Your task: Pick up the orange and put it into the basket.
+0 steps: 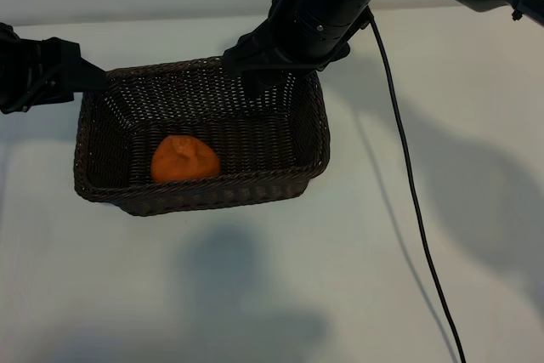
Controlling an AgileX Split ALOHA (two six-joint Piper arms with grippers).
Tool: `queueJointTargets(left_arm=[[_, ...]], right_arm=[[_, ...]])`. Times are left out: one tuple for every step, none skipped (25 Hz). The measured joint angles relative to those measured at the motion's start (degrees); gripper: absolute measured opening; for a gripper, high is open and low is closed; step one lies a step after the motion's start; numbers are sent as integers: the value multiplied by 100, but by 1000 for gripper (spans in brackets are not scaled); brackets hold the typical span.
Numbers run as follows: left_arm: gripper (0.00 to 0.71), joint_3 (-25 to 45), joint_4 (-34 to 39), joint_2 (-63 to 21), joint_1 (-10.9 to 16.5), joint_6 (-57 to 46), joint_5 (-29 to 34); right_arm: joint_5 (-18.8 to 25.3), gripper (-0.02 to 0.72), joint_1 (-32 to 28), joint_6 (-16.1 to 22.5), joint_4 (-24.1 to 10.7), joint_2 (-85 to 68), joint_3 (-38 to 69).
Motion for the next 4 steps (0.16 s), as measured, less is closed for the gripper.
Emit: queueJointTargets(left_arm=[[539,0,0,0,0,-6,0],[539,0,0,0,0,-6,0],[539,0,0,0,0,-6,0],[539,0,0,0,0,-1,0]], right_arm=[[-8,595,0,0,0,0,0],[-12,595,0,0,0,0,0],[-12,595,0,0,0,0,0],[-12,595,0,0,0,0,0]])
